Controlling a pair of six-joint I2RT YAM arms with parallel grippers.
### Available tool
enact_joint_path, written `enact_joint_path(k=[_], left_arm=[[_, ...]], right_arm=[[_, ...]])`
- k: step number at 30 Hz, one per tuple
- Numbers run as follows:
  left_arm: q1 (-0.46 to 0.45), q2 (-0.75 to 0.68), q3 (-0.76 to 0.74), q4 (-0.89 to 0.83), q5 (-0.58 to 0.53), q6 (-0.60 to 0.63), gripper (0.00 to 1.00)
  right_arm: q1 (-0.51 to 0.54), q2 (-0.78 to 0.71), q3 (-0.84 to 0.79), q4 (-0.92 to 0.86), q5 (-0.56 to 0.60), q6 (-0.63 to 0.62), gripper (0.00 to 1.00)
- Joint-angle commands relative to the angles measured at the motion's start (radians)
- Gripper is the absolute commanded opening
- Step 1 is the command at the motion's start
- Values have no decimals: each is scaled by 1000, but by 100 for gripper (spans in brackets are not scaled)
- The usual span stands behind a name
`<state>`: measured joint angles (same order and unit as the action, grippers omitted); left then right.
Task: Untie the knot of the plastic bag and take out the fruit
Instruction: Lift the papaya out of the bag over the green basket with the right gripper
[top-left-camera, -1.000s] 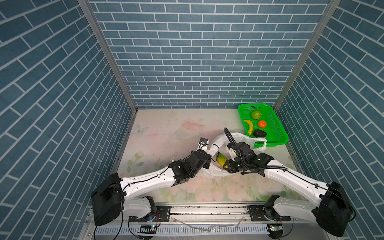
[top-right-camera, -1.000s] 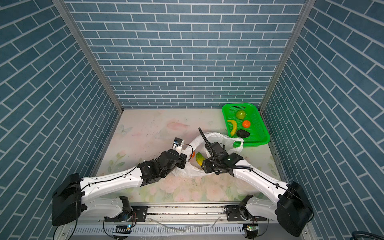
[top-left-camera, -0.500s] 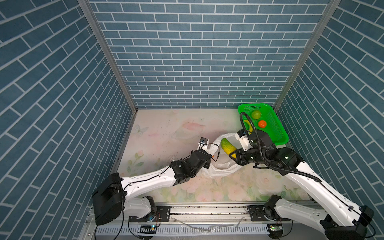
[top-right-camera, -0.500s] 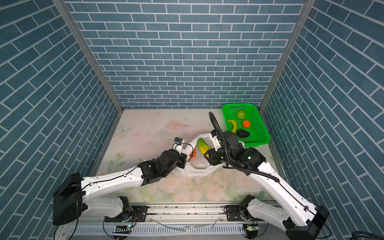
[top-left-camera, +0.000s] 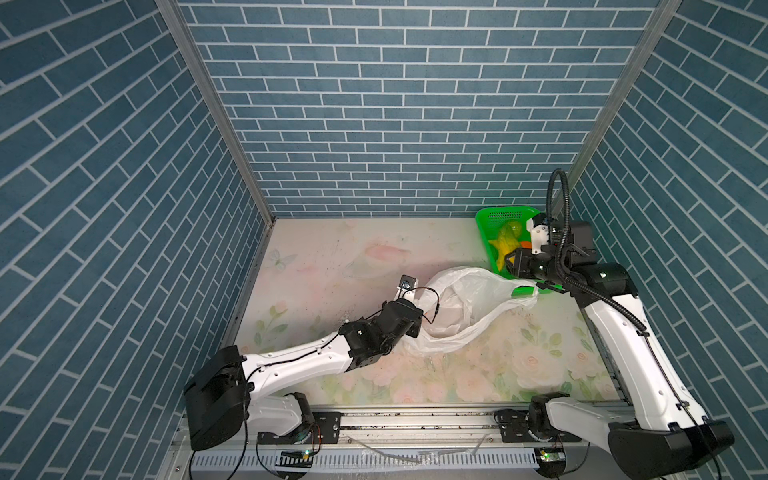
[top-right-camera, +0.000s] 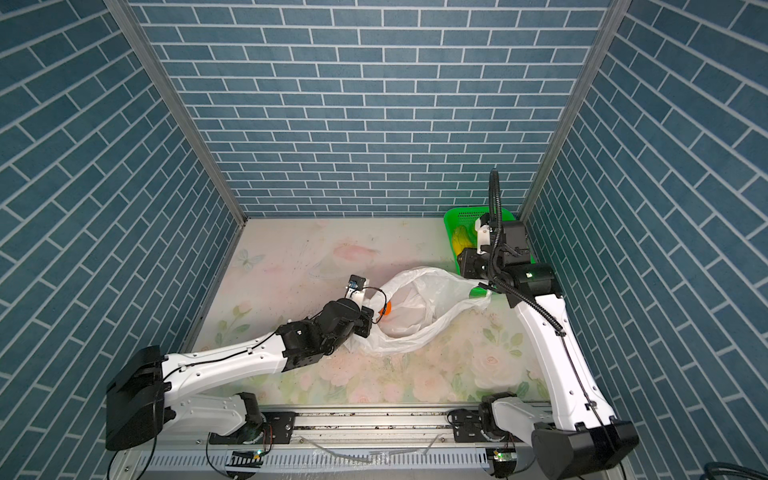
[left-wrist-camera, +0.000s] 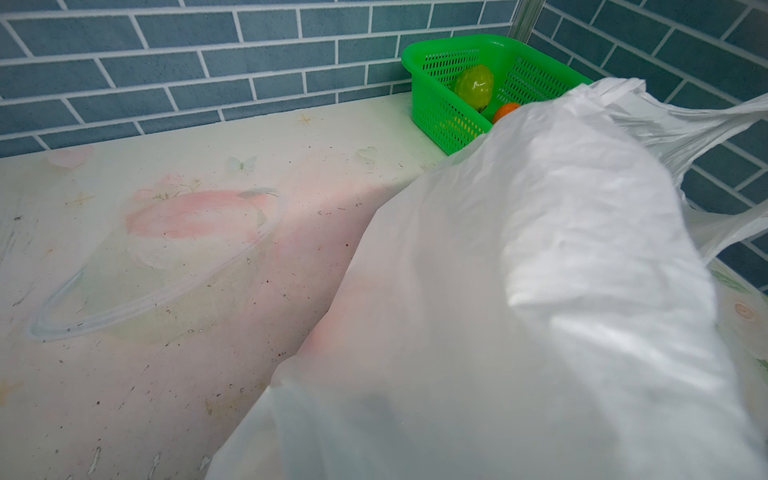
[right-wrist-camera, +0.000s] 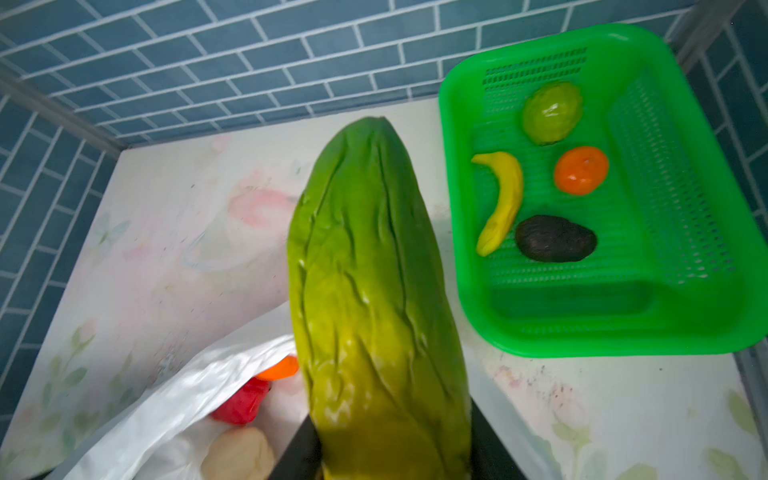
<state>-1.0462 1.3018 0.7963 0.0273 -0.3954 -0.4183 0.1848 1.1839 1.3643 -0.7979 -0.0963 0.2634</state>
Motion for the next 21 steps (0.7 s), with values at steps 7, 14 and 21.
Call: enact_joint_path(k=[7,14,21], left_arm=[[-6,-22,-2,-3,16,3,0],[-6,-43,-24,-16,23,1,0],[-6,-61,-28,-41,20,-5,0]], right_arm=[[-201,287,-10,333,-17,-32,40],[-239,561,116,390,-65,-41,41],[-249,735,216,393,-79,-23,42]])
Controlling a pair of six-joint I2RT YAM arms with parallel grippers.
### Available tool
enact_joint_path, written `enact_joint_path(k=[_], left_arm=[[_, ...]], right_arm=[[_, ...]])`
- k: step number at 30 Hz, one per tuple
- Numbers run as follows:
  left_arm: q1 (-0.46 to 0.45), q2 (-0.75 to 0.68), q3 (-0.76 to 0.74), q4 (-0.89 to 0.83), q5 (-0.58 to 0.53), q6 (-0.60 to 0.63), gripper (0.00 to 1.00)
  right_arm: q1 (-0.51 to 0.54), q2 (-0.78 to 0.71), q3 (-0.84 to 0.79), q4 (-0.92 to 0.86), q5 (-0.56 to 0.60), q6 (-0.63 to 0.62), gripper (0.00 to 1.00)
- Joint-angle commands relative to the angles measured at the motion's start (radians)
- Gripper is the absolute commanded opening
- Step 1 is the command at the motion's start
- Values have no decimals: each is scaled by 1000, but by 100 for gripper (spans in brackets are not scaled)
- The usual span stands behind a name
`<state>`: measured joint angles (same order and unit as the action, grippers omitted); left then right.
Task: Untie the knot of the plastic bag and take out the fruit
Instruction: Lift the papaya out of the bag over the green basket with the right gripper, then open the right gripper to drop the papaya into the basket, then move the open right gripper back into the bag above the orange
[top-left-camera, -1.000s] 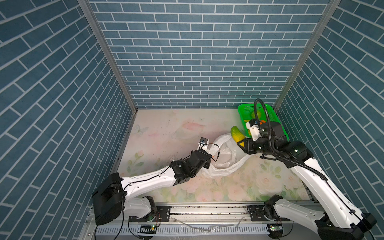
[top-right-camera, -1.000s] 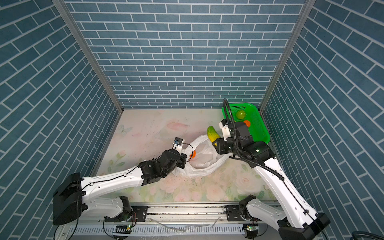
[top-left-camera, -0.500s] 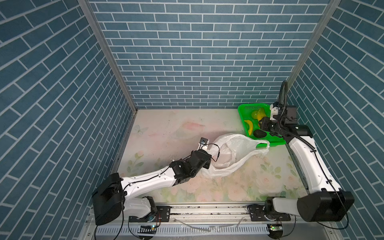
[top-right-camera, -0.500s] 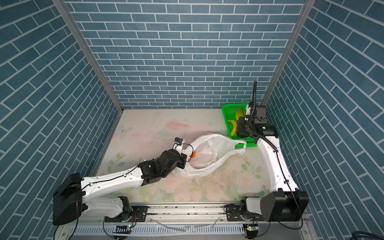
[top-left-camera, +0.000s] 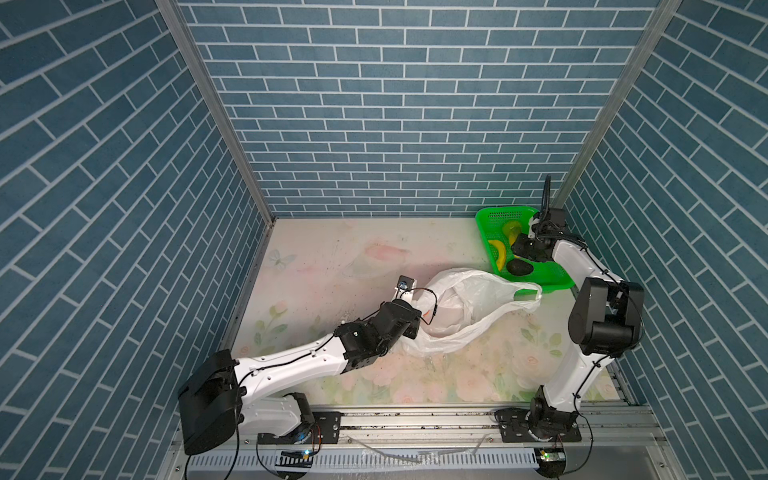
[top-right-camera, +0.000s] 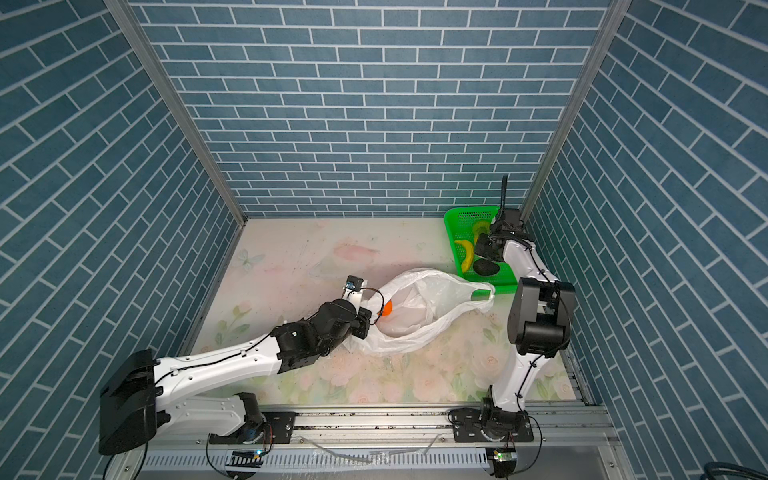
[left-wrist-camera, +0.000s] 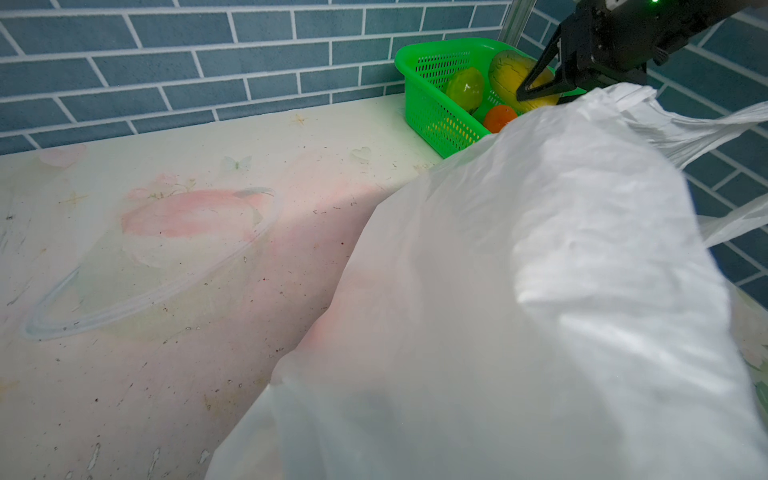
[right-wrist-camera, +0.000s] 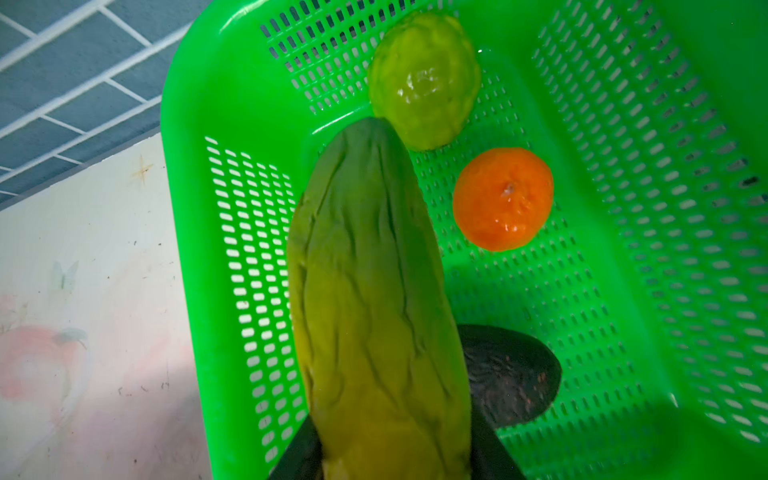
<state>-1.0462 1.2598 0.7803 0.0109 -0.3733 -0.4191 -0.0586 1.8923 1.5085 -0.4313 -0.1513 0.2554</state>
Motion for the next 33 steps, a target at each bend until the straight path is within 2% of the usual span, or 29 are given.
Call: enact_joint_path(k=[1,3,7,11,18,23,27,33], left_arm=[[-6,-20,-12,-29,1,-6,0],[-5,-22,-9,-39,4,-9,0],[-6,-34,-6,-66,5,-12,0],[-5,-31,-1,-81,29,1,0],[-6,-48,-13,-72,70,16,0],[-5,-41,-28,-36,92,17,0],[-6,-32,-26,-21,115,26,0],[-5,-32,-46,19,133,28,0]], right_arm=[[-6,48,87,21,-28,-15,43],[-6,83,110,11,-30,-12,46],[-7,127,144,-12,-31,-1,62],[-7,138,159,-42,-30,4,73],[-4,84,168,-112,-21,7,76],[-3,-7,167,-197,-41,2,76],[2,-124,131,-272,-87,9,76],[35,-379,4,-358,-174,39,76]])
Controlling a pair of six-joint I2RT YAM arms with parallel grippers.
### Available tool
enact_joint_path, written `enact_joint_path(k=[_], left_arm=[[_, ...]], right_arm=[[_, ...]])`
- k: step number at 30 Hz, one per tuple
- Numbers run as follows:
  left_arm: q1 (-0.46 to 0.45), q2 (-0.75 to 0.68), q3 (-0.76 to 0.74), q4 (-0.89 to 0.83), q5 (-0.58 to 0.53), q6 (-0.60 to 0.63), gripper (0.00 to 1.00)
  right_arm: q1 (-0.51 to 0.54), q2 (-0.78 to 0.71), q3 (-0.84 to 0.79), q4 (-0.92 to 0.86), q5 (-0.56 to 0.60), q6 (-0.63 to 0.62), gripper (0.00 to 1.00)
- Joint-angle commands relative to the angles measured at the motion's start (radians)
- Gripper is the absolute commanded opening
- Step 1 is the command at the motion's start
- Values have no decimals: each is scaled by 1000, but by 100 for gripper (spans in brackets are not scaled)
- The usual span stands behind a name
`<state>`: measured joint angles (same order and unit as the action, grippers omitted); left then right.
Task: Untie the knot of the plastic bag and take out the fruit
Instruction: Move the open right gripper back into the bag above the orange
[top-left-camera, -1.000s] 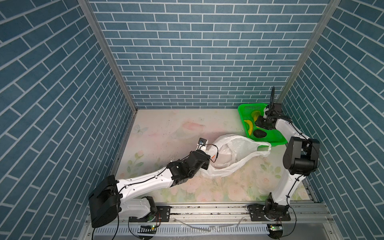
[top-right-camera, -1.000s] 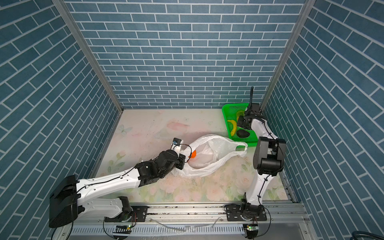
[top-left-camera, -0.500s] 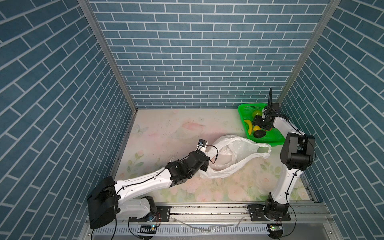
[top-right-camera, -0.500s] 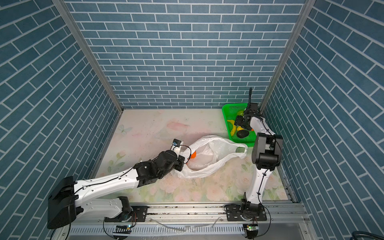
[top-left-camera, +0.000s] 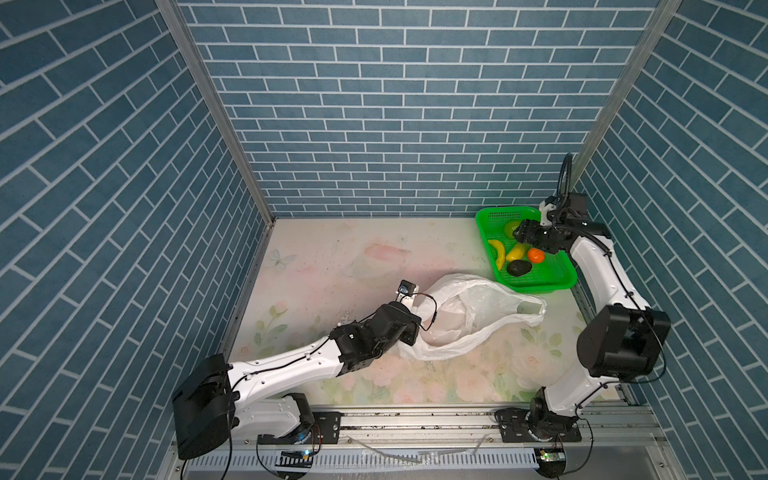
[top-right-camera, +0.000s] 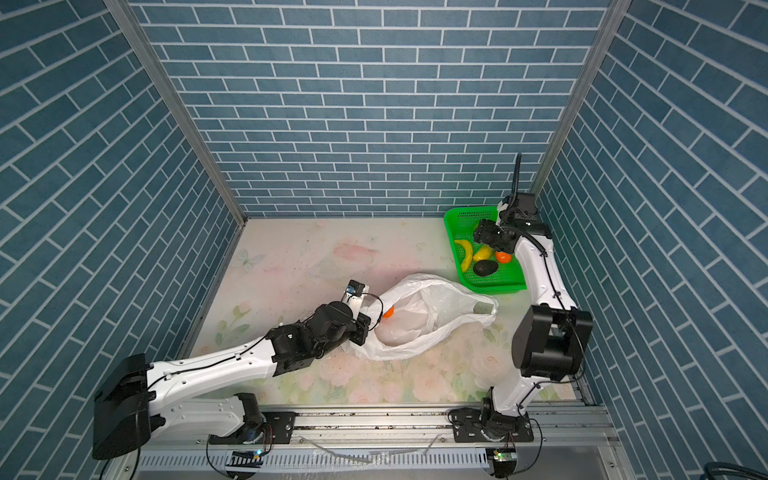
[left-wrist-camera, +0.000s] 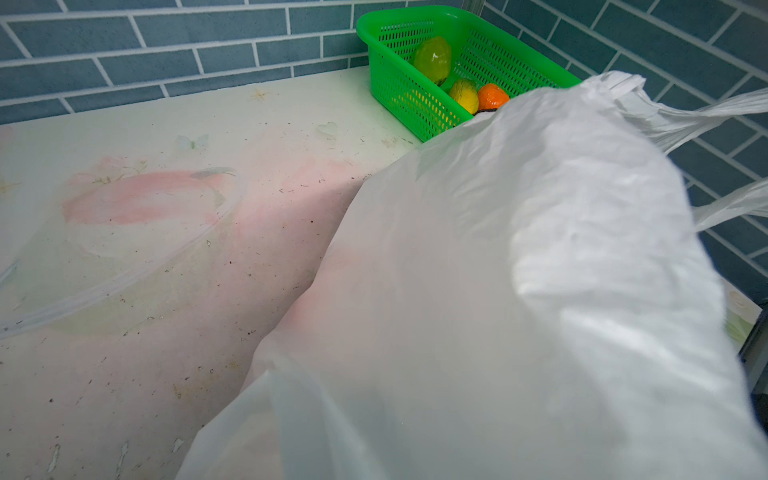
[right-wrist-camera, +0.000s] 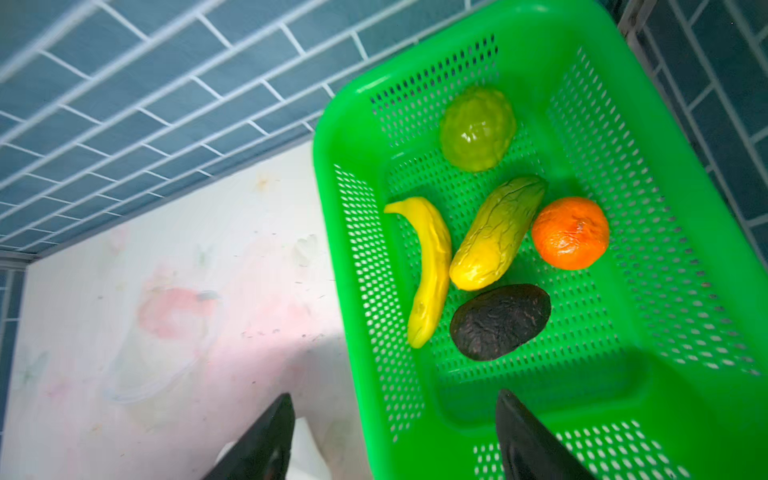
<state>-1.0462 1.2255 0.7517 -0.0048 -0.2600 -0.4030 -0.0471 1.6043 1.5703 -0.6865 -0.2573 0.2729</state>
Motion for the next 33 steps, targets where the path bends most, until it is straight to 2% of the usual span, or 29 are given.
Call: enact_joint_path(k=[1,5,11,19,25,33], left_arm=[[-6,1,-17,41,24,12,0],[-6,9,7,18,23,26,0],[-5,25,54,-42,6,30,0],[-5,22,65,-55,44,28,0],[-5,5,37,-22,34,9,0],[-6,-1,-1,61,33,0,0]], right_arm=[[39,-135,-75,-124,-76,22,76],[113,-280,-137,-184,-111,42,76],[307,-472,-275,-164,-107,117,76],[599,-676,-507,-71,58,197,74],[757,-706,-664,44,201,188,74],[886,-588,-794,234,310,137,70]])
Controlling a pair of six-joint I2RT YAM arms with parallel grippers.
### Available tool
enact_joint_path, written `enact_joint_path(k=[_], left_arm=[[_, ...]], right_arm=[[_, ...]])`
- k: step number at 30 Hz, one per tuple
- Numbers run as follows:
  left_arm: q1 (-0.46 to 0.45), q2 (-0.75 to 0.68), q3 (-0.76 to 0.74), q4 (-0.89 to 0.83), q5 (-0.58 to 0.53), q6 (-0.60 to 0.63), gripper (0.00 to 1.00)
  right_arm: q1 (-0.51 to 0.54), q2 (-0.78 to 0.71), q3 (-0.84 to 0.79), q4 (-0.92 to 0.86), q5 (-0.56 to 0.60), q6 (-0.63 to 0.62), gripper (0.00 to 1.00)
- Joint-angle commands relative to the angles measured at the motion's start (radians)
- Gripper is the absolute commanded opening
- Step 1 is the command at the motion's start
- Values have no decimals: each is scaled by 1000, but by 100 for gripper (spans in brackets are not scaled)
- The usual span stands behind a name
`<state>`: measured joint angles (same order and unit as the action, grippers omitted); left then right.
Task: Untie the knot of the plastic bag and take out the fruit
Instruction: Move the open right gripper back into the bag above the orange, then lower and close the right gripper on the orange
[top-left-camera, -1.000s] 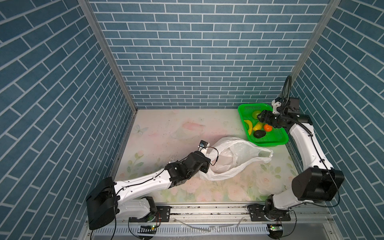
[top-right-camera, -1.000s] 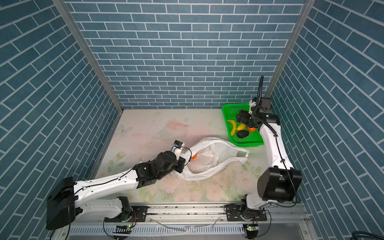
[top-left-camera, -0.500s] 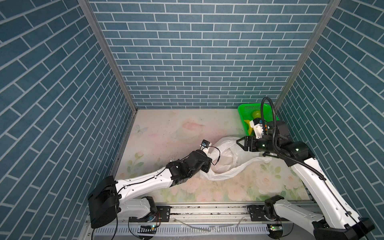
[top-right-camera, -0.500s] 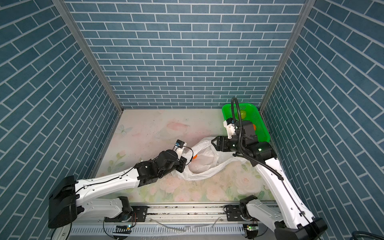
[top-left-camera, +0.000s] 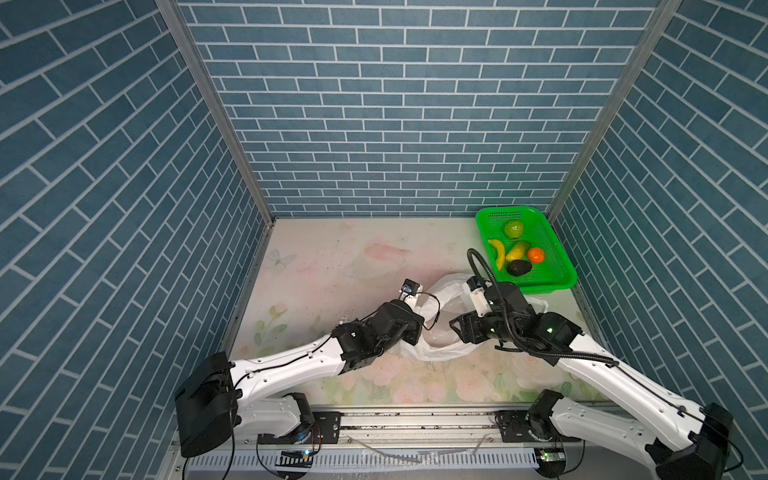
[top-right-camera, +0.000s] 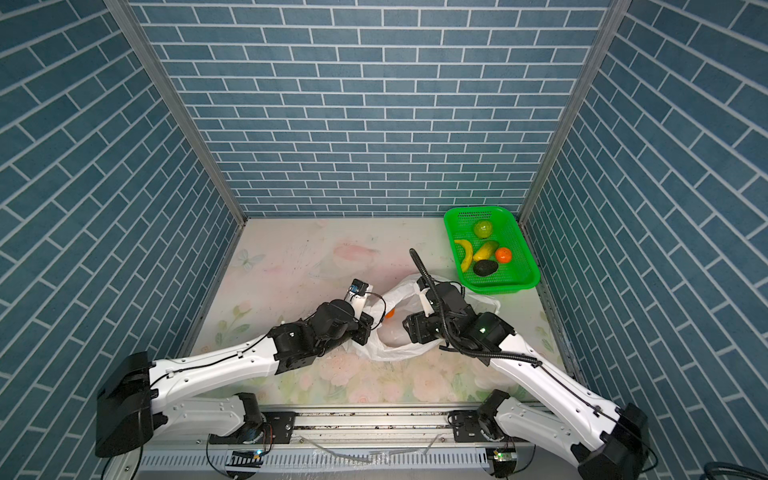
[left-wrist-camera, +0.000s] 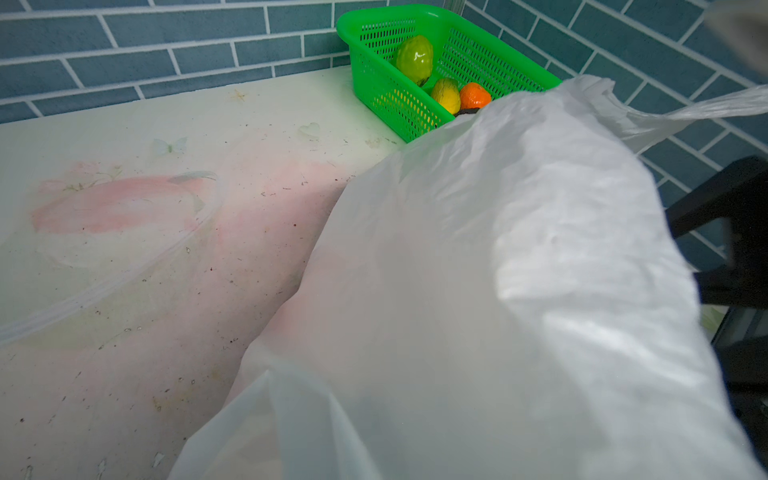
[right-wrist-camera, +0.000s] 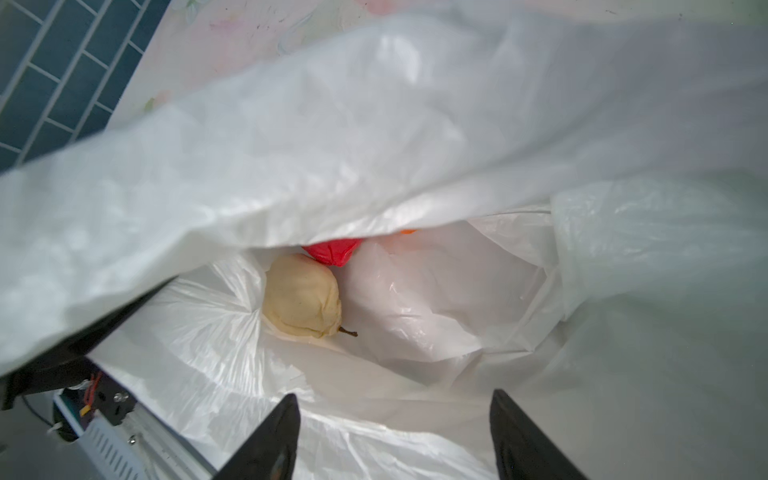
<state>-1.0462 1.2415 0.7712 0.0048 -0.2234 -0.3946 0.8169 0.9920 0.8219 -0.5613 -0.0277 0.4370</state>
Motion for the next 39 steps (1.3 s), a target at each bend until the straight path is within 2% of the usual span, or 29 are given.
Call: enact_joint_path(k=[1,9,14,19,24,28,34,36,39], left_arm=[[-6,-19,-26,63,-1,-9,0],[4,-16,-59,158,6,11,0],[28,7,-66,237,47,37,0],[55,35,-62,288,115,61,0],[64,49,-57,303,185,88,0],[64,35,-69,277,221,90,0],[64,13,-70,237,249,107,0],[64,12,-70,218,255,124,0],[67,17,-63,204,268,141,0]], right_arm=[[27,32,-60,135,90,-33,69],[46,53,-216,317,227,-35,66],[49,62,-286,335,296,-4,65],[68,45,-322,269,317,86,65],[136,39,-357,209,309,238,65],[170,106,-315,246,275,279,66],[157,262,-165,301,255,283,74],[144,314,-140,343,235,312,75],[134,342,-155,451,267,387,78]])
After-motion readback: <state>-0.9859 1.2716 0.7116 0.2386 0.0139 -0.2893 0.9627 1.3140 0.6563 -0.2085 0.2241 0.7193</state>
